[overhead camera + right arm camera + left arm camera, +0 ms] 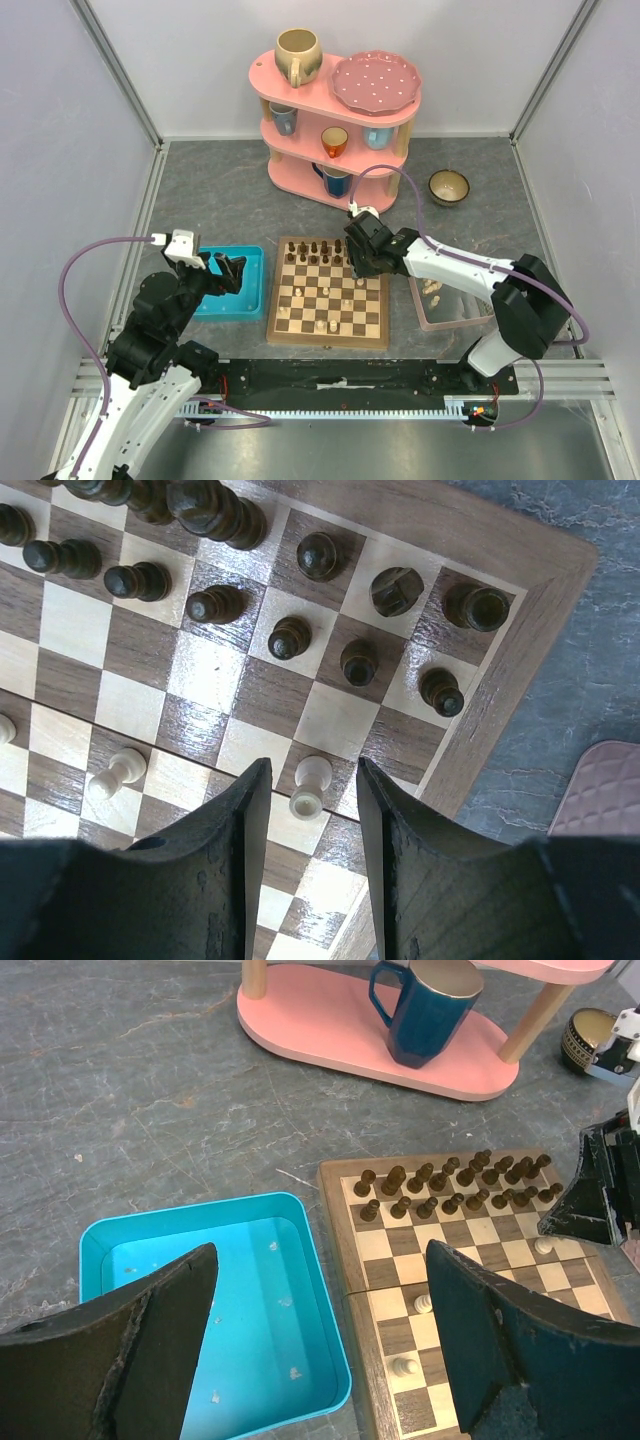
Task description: Set up the chess pieces on the board
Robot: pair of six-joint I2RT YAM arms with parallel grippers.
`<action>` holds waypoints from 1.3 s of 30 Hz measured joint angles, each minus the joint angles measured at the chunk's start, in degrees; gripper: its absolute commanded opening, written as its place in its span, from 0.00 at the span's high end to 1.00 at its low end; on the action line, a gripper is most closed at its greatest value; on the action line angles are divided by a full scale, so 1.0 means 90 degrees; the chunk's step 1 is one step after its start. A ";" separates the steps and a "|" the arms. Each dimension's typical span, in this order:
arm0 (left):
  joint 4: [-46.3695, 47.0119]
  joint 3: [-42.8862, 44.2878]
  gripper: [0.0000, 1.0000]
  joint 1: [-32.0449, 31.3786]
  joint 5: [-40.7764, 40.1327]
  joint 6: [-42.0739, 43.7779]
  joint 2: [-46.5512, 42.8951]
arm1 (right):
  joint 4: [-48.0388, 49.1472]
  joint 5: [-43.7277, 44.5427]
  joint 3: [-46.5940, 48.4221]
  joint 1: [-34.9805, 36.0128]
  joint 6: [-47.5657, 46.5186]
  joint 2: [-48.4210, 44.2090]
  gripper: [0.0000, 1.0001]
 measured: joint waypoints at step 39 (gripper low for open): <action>0.0051 -0.0146 0.09 0.0000 -0.0007 0.0000 -0.0046 | -0.0204 -0.0155 0.0007 0.0027 0.0041 0.0277 0.65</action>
